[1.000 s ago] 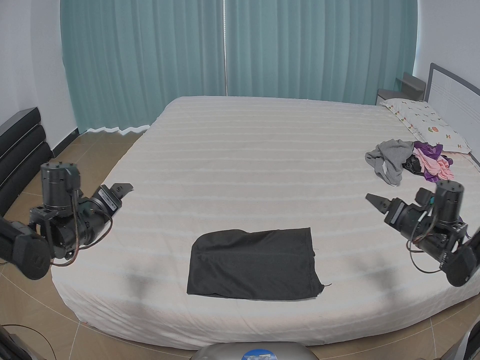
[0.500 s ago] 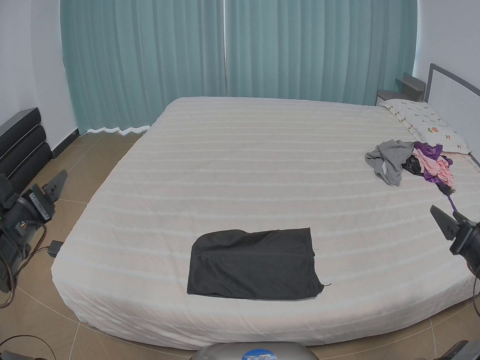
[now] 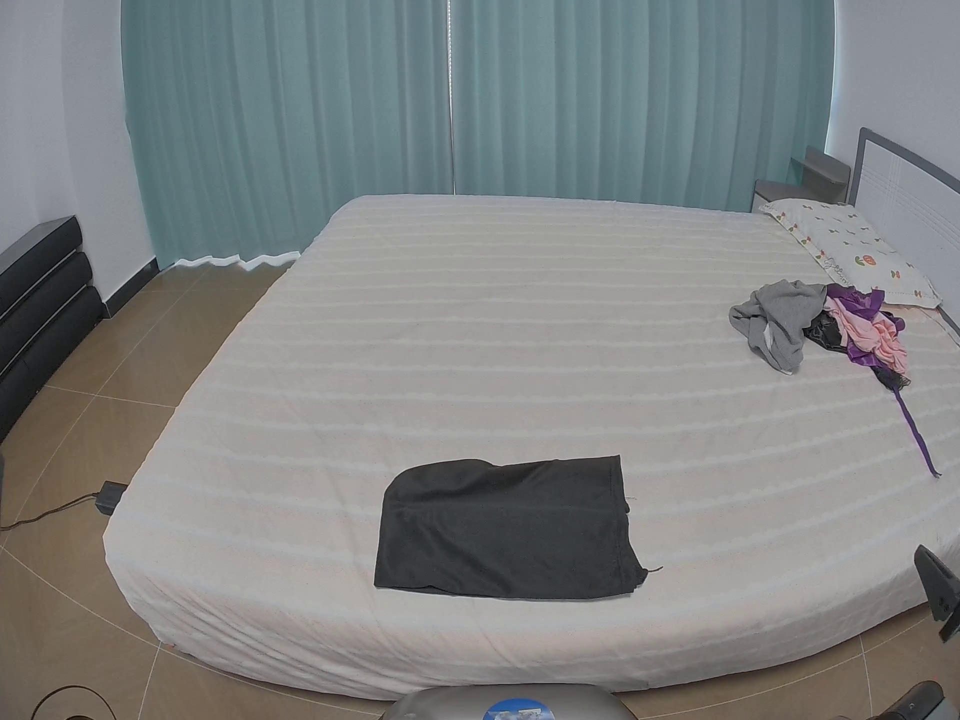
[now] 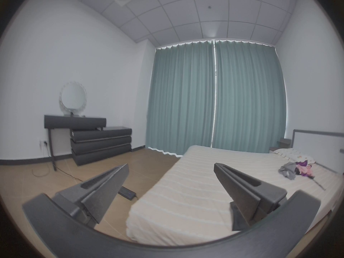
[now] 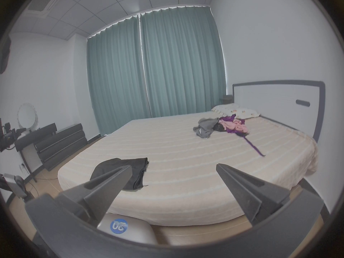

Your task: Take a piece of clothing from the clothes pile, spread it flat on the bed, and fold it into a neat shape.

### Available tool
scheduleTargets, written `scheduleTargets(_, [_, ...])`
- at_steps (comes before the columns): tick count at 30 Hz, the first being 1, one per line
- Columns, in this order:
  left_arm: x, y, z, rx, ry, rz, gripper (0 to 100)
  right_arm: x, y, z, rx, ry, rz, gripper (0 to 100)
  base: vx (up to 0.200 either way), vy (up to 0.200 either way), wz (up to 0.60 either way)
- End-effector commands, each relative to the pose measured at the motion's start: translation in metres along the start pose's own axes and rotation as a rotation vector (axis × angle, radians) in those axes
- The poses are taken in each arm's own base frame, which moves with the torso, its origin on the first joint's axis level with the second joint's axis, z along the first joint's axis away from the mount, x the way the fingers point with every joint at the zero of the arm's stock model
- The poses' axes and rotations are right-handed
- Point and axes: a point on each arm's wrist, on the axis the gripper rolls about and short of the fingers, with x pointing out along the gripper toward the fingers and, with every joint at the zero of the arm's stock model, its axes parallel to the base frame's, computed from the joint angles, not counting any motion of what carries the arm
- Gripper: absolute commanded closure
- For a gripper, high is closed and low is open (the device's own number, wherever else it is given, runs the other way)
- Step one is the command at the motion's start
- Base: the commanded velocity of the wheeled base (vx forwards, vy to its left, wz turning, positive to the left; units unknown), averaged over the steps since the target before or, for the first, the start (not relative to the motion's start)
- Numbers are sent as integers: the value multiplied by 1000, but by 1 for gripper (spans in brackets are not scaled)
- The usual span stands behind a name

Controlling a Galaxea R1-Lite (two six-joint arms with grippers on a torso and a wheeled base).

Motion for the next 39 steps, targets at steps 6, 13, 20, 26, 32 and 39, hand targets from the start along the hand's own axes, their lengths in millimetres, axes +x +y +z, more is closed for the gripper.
scheduleTargets(6, [-65,30,-27,85,-189,127,0,-57,-3,-25,-103,-220,-89,0,0,0,0])
scheduleTargets(13, [-54,25,-61,95,-146,37,0,-51,-3,-28,-100,-299,-84,0,0,0,0])
scheduleTargets(20, [-41,20,-90,95,-162,-78,0,-20,-5,-53,-167,-434,-64,0,0,0,0])
scheduleTargets(26, [-40,19,-102,142,-52,-162,0,-15,-6,-66,-178,-291,-54,0,0,0,0])
scheduleTargets(32, [-40,18,-107,129,-7,-246,0,-14,-6,-66,-143,-292,-43,0,0,0,0])
scheduleTargets(39, [-41,15,-108,80,15,-359,0,-14,-8,-67,-136,-276,-99,0,0,0,0])
